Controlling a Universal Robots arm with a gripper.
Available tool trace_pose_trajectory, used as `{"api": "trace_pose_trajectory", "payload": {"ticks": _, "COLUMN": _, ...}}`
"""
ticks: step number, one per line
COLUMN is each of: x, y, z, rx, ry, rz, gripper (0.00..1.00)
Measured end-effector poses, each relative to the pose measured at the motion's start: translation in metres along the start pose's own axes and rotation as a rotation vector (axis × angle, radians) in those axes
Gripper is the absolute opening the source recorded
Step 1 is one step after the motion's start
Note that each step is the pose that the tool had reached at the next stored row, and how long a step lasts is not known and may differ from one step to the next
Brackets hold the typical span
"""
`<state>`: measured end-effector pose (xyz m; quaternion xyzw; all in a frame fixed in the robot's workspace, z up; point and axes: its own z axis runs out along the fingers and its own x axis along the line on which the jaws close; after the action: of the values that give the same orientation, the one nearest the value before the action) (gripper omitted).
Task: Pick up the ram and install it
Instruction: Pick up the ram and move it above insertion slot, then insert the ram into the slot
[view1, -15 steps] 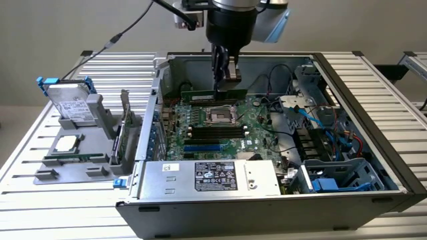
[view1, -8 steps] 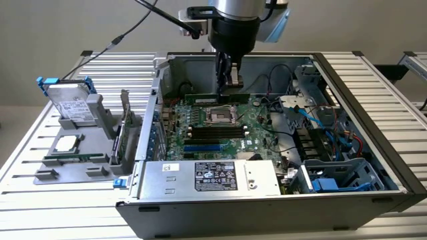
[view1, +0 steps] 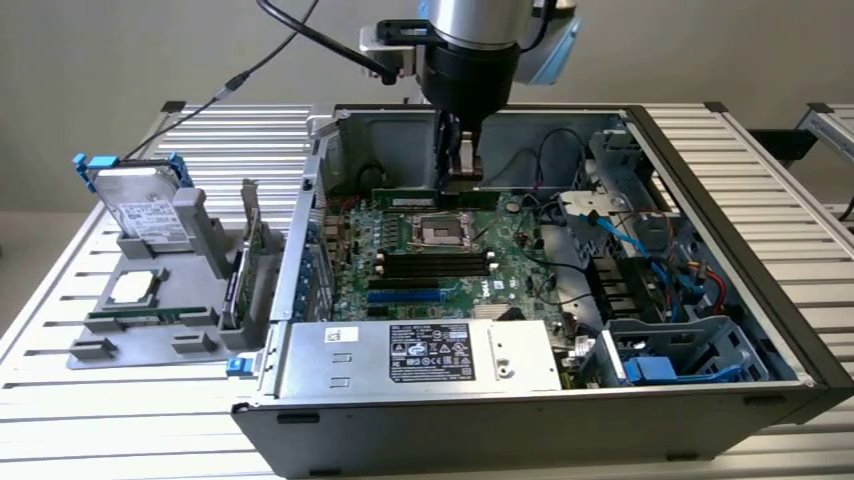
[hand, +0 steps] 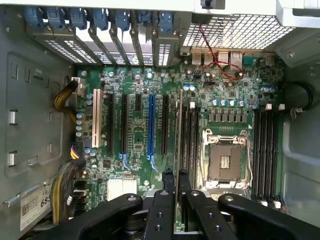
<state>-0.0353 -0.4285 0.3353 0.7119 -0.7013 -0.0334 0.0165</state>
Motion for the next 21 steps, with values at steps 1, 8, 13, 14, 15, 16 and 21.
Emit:
{"api": "trace_pose_trajectory", "payload": {"ticks": 1, "x": -0.003, "y": -0.0001, "z": 0.0005, "rx": 0.0000, "ry": -0.0001, "rz": 0.000, "gripper": 0.14}}
{"api": "trace_pose_trajectory", "payload": {"ticks": 8, "x": -0.021, "y": -0.0051, "z": 0.0013, "rx": 0.0000, "ry": 0.0000, "rz": 0.000, "gripper": 0.14}}
{"api": "trace_pose_trajectory", "payload": {"ticks": 13, "x": -0.031, "y": -0.0125, "z": 0.0011, "rx": 0.0000, "ry": 0.0000, "rz": 0.000, "gripper": 0.14}}
{"api": "trace_pose_trajectory", "payload": {"ticks": 14, "x": -0.032, "y": -0.0142, "z": 0.0010, "rx": 0.0000, "ry": 0.0000, "rz": 0.000, "gripper": 0.14}}
{"api": "trace_pose_trajectory", "payload": {"ticks": 15, "x": -0.033, "y": -0.0148, "z": 0.0009, "rx": 0.0000, "ry": 0.0000, "rz": 0.001, "gripper": 0.14}}
{"api": "trace_pose_trajectory", "payload": {"ticks": 16, "x": -0.033, "y": -0.0148, "z": 0.0009, "rx": 0.0000, "ry": 0.0000, "rz": 0.002, "gripper": 0.14}}
{"api": "trace_pose_trajectory", "payload": {"ticks": 21, "x": -0.033, "y": -0.0148, "z": 0.0009, "rx": 0.0001, "ry": -0.0002, "rz": 0.002, "gripper": 0.14}}
